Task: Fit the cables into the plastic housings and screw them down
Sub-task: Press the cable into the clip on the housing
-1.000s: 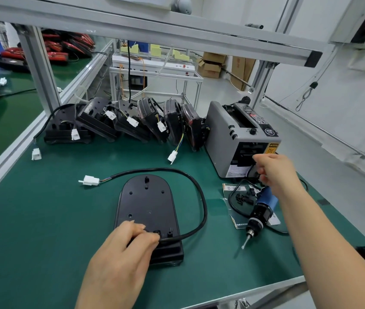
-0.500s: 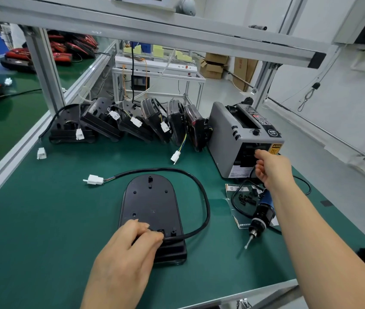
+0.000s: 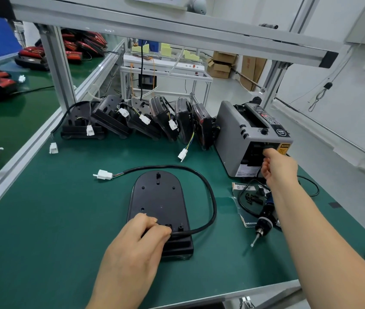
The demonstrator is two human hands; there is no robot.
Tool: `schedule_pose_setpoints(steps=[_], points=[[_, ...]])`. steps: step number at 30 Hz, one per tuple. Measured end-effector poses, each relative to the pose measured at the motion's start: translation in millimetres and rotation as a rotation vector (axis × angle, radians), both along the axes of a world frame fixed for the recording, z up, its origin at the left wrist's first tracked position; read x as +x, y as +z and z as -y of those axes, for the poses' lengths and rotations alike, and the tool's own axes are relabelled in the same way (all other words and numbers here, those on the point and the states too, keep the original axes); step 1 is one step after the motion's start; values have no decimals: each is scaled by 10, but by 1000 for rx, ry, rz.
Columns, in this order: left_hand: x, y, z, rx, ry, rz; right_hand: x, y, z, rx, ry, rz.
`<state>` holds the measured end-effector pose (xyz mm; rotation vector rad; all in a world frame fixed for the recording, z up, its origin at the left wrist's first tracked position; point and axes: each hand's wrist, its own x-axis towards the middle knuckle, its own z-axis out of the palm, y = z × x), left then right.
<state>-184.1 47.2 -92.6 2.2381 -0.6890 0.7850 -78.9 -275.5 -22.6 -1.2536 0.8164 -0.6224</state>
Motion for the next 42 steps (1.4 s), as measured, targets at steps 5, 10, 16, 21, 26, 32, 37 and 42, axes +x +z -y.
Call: schedule_pose_setpoints(steps=[5, 10, 16, 21, 26, 32, 37, 42], points=[[0, 32, -27, -9, -34, -44, -185, 45, -138, -19, 113, 21], [59, 163, -134, -132, -128, -237, -432, 128, -654, -246, 597, -12], [307, 211, -244, -434, -52, -459, -531, 130, -1373, -467, 1097, -105], [551, 182, -362, -295, 77, -546, -400, 18, -1758, -603, 1253, -152], [551, 35, -413, -173, -8, -740, -266, -35, -1918, -851, 1309, -147], [531, 24, -438, -208, -48, -803, -208, -93, -1898, -870, 1281, -154], [519, -6, -448, -227, -64, -812, -211, -99, -1919, -838, 1302, -179], [518, -23, -452, -242, -64, -807, -212, -142, -1930, -915, 1240, -204]])
